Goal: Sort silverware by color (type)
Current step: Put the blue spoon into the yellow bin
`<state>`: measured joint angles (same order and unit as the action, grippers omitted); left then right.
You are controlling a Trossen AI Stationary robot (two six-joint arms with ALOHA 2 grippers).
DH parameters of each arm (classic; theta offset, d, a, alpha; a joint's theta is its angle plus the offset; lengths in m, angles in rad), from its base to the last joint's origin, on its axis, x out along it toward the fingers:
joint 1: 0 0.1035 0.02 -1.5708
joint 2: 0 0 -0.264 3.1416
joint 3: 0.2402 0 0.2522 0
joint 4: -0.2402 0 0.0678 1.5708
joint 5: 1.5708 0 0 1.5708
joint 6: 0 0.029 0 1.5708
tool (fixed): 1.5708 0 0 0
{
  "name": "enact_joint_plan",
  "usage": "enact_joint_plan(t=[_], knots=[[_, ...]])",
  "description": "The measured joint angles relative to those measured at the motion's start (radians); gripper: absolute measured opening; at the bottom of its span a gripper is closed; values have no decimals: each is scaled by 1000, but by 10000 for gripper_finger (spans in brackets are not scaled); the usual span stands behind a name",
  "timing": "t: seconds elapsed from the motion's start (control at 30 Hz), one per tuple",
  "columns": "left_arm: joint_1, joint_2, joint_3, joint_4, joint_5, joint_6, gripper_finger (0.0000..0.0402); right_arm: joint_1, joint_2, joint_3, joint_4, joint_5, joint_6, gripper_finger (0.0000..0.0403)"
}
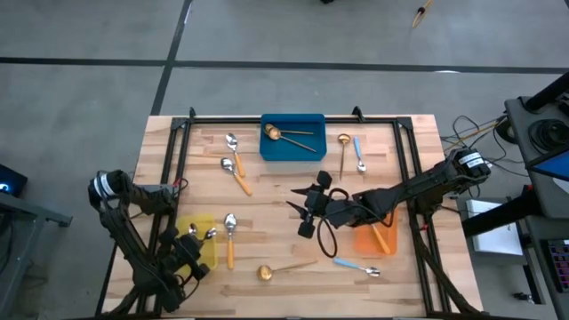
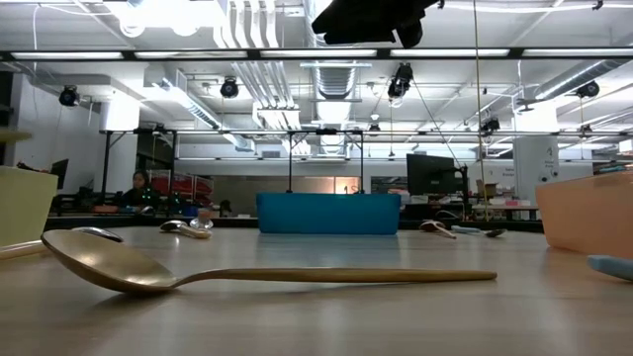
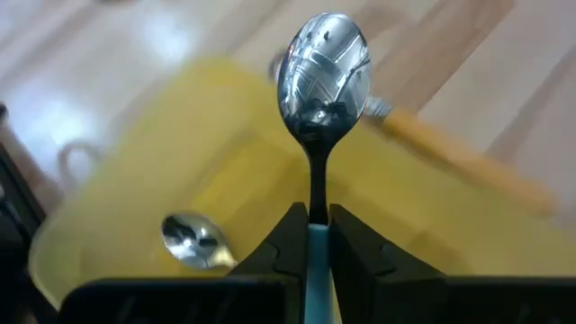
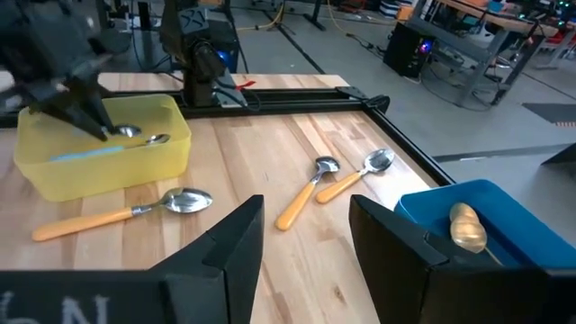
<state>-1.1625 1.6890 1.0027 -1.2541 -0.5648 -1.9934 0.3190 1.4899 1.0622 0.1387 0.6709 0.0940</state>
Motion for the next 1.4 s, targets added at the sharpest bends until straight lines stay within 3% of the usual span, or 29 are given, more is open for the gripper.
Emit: enact_joint_plan(t=[0.1,0.2,0.33,0.43,0.63,0.87,1.03,1.13,1.23,1.3,1.4], knots=[[-4,-25,63,-50,-105,40,11,4,0,0,2,-28,1,157],[-11,-61,135,-53,-289,159,11,4,0,0,14,-98,-7,155],[-26,-120,209,46,-534,447,11,4,19,0,77,-156,-34,156],[-30,-160,240,155,-605,706,10,9,65,0,154,-184,-74,159],[-16,-213,261,314,-598,1126,10,10,170,9,281,-253,-147,157],[-2,-268,255,451,-544,1333,10,11,194,26,280,-253,-104,153],[13,-272,236,691,-539,1564,14,17,184,26,265,-255,-78,152],[35,-259,215,895,-481,1750,19,23,184,25,254,-257,-77,151],[71,-237,213,1045,-356,1918,15,31,184,25,254,-257,-79,150],[99,-225,213,1097,-292,1990,11,35,184,25,253,-257,-84,150],[144,-217,212,1096,-275,2015,11,39,184,25,251,-257,-85,150]])
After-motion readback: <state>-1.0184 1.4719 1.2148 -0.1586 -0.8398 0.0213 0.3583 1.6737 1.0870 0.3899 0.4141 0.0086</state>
